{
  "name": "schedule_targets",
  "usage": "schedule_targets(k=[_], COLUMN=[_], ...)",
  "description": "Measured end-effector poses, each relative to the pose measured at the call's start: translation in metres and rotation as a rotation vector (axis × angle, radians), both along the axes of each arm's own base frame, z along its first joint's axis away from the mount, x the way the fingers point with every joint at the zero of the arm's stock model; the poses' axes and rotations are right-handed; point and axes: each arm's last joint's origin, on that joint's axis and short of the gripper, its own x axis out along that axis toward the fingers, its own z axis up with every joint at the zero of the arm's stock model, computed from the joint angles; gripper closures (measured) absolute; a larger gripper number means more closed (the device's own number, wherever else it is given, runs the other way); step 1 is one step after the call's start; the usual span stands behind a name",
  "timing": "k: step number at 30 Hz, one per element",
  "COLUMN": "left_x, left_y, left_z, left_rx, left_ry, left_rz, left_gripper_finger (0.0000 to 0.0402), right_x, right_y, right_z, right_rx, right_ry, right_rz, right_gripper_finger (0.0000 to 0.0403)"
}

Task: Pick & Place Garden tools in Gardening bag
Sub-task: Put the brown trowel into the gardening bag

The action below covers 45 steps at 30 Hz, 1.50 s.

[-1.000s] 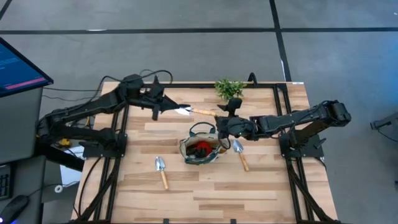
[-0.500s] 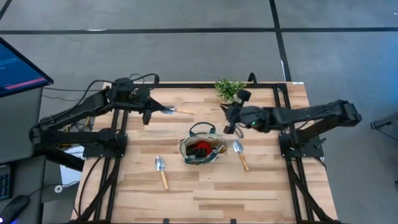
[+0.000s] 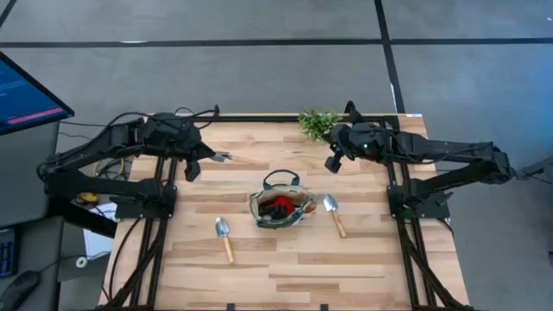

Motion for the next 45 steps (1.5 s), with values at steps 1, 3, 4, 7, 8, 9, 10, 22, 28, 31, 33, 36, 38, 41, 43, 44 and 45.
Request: schedule_targets(k=[1,3,4,7,8,9,10,22,28,31,33,36,38,41,43,44,45], left_x=[0.000,0.002,0.004,0.014,0.018,0.022,0.025,0.048,0.048,0.050,0.052,0.057,0.064,0.072,0.079,0.083,0.086], left_y=[-0.002,-0.005,-0.007,-0.011,-0.012,-0.014,-0.015,-0.035,-0.044,-0.045,-0.045,-0.045,-0.045,-0.045,-0.045,-0.046,-0.046], left_z=[0.003,0.008,0.009,0.001,-0.003,-0.007,-0.012,-0.023,-0.005,-0.004,-0.006,-0.009,-0.012,-0.017,-0.023,-0.026,-0.029], left_rx=[0.000,-0.003,-0.003,0.002,0.003,0.004,0.005,-0.128,-0.132,-0.135,-0.144,-0.140,-0.127,-0.123,-0.126,-0.132,-0.140], left_ry=[0.012,0.028,0.041,0.135,0.178,0.223,0.266,0.335,0.259,0.251,0.261,0.275,0.288,0.304,0.332,0.347,0.361], left_rz=[-0.006,-0.030,-0.038,-0.056,-0.061,-0.067,-0.074,-0.191,-0.208,-0.188,-0.175,-0.166,-0.153,-0.149,-0.148,-0.152,-0.158], left_gripper_finger=[0.0401,0.0401,0.0401,0.0401,0.0401,0.0401,0.0401,0.0401,0.0401,0.0401,0.0401,0.0401,0.0401,0.0401,0.0401,0.0401,0.0401], right_x=[0.000,0.000,0.001,0.002,0.002,0.002,0.002,0.014,0.025,0.031,0.034,0.035,0.035,0.032,0.031,0.030,0.029], right_y=[-0.001,-0.003,-0.004,-0.008,-0.008,-0.009,-0.010,-0.017,-0.020,-0.021,-0.021,-0.021,-0.021,-0.021,-0.020,-0.019,-0.019], right_z=[0.000,-0.001,-0.001,-0.003,-0.003,-0.004,-0.004,-0.013,-0.028,-0.036,-0.039,-0.041,-0.040,-0.038,-0.035,-0.034,-0.034], right_rx=[0.001,0.001,0.001,0.001,0.001,0.001,0.001,0.021,0.040,0.044,0.042,0.040,0.038,0.036,0.033,0.033,0.032], right_ry=[0.000,0.002,0.006,0.013,0.015,0.015,0.015,0.038,0.103,0.138,0.152,0.166,0.159,0.156,0.138,0.141,0.144], right_rz=[-0.003,-0.013,-0.017,-0.032,-0.035,-0.039,-0.041,-0.040,-0.034,-0.031,-0.026,-0.022,-0.022,-0.021,-0.019,-0.018,-0.017], right_gripper_finger=[0.0398,0.0397,0.0398,0.0401,0.0402,0.0401,0.0401,0.0401,0.0402,0.0402,0.0402,0.0402,0.0403,0.0403,0.0403,0.0403,0.0403])
